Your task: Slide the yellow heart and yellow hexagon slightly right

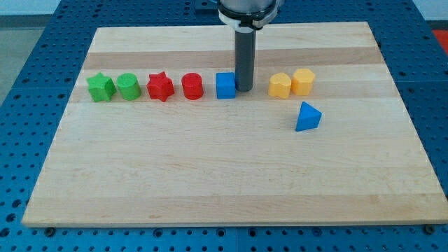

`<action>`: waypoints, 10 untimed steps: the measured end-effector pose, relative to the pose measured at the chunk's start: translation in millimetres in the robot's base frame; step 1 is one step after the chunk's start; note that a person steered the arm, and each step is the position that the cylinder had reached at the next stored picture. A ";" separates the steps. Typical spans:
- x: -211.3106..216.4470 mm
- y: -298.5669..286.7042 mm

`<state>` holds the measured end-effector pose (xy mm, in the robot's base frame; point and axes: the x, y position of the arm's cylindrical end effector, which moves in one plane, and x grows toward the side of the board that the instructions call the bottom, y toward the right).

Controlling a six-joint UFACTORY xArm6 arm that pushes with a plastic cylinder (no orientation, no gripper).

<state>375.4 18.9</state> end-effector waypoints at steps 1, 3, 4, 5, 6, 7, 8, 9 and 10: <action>2.7 3.7; 35.7 20.5; 40.7 28.9; 34.4 28.9; 19.5 28.9; 9.5 33.7; 4.2 54.8; 3.4 76.3; 13.3 79.2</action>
<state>388.7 98.1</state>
